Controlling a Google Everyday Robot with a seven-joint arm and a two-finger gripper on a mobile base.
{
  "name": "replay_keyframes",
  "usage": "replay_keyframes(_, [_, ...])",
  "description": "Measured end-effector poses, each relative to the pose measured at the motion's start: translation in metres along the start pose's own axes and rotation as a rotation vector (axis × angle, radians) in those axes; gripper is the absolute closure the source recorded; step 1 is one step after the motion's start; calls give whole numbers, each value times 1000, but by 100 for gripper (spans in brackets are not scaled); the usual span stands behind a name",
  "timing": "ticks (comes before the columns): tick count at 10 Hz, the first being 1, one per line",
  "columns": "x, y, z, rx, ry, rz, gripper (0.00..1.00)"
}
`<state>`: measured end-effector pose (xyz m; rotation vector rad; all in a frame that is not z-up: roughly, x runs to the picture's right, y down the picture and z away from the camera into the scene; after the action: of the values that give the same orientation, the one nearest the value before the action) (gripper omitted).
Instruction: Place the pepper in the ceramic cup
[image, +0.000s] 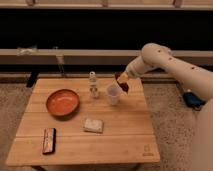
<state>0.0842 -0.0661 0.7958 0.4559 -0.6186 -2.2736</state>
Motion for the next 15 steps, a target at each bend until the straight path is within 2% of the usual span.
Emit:
replay_keyframes(5, [23,-3,7,20,70,-33,84])
replay_keyframes(7, [28,-7,18,35,105,-35,61])
replay_keyframes(8, [29,-9,22,39,115,-34,55])
replay_keyframes(11, [15,-14,49,63,144,-18,24])
replay_keyframes(12, [13,-15,54,68,150,-16,21])
replay_keyframes(15, [9,-18,53,75,191,-17,20])
